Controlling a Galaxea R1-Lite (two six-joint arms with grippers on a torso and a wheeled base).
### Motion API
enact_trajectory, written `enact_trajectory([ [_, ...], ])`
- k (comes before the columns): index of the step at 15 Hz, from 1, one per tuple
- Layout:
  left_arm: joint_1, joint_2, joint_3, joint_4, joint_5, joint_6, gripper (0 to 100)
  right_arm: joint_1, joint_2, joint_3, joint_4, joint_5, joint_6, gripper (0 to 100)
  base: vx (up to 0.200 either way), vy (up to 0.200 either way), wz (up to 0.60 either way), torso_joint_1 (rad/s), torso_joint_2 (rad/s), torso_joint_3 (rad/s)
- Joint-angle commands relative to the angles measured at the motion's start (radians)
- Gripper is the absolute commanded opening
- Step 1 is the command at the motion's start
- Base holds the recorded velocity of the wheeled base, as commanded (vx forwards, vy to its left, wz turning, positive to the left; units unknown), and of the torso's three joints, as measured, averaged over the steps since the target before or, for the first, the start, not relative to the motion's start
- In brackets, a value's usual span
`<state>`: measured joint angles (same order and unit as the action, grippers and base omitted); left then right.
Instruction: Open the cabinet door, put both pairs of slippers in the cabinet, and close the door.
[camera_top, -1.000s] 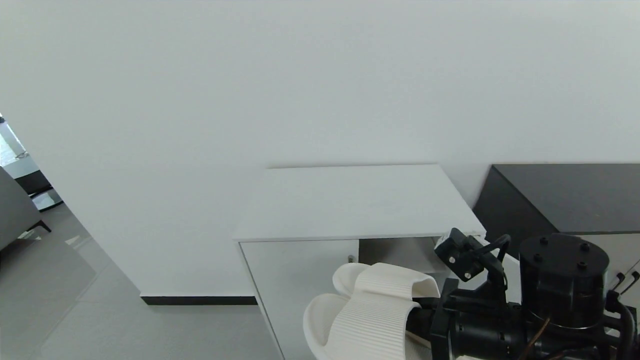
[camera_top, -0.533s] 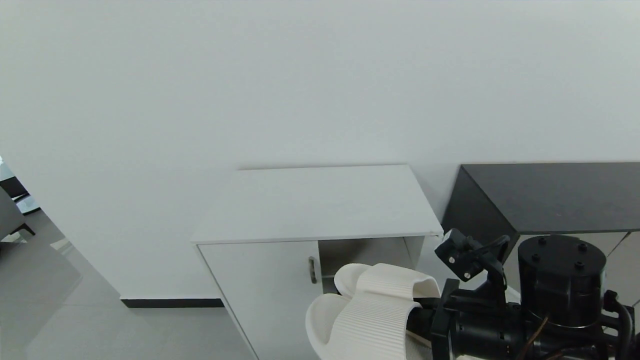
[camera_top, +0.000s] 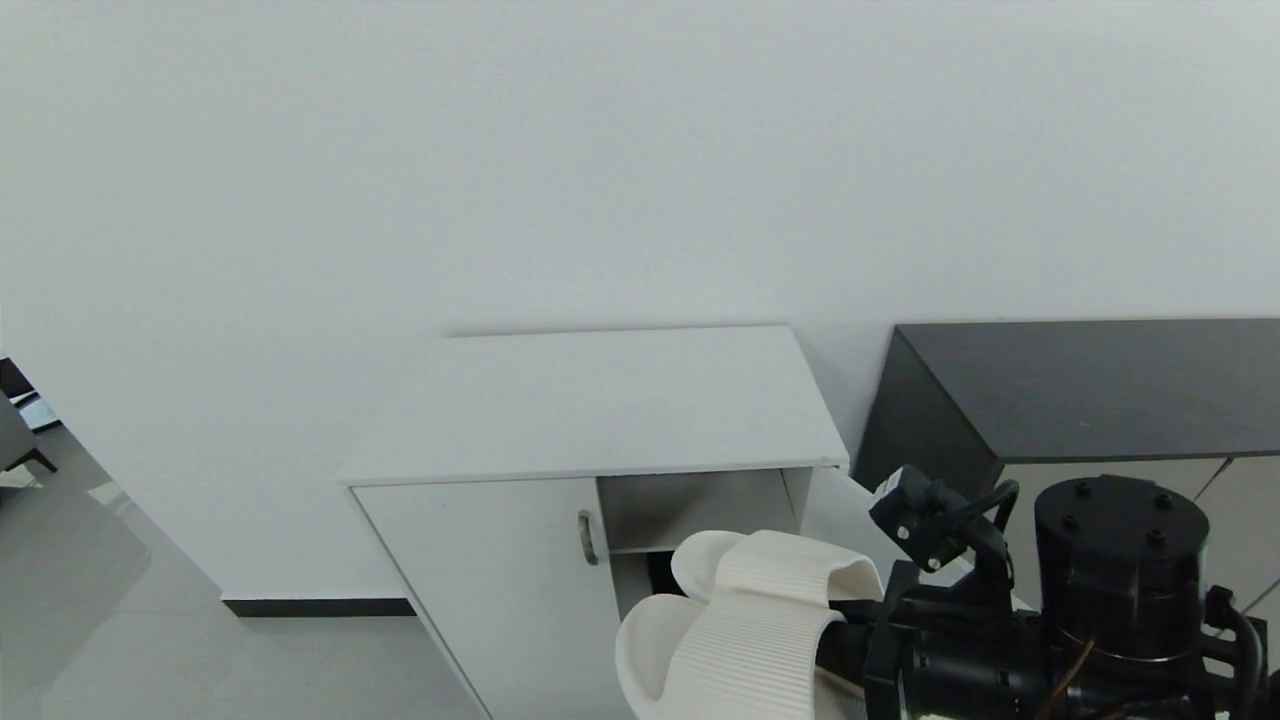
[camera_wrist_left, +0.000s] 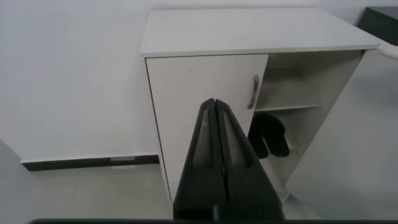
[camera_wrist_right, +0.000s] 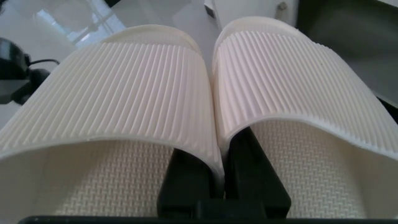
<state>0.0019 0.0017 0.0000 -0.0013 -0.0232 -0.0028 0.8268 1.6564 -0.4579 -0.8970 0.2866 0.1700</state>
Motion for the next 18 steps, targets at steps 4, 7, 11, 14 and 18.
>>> enact_trajectory([
  [4,0.0,0.0,0.0,0.0,0.0,0.0,0,0.003,0.013,0.015,-0.023,0.002,-0.001,0,0.0,0.0,0.0,-0.163,0.35,0.183],
  [7,0.0,0.0,0.0,0.0,0.0,0.0,0,0.003,0.013,0.016,-0.023,0.016,-0.001,0,0.0,0.0,0.0,-0.175,0.38,0.201],
  [11,0.0,0.0,0.0,0.0,0.0,-0.002,0,0.003,0.019,0.016,-0.025,0.016,-0.001,0,0.0,0.0,0.0,-0.203,0.45,0.233],
  [14,0.0,0.0,0.0,0.0,0.0,-0.002,0,0.003,0.02,0.018,-0.025,0.017,-0.001,0,0.0,0.0,0.0,-0.25,0.55,0.29],
  [18,0.0,0.0,0.0,0.0,0.0,-0.002,0,0.003,0.02,0.024,-0.036,0.017,-0.001,0,0.0,0.0,0.0,-0.248,0.55,0.294],
])
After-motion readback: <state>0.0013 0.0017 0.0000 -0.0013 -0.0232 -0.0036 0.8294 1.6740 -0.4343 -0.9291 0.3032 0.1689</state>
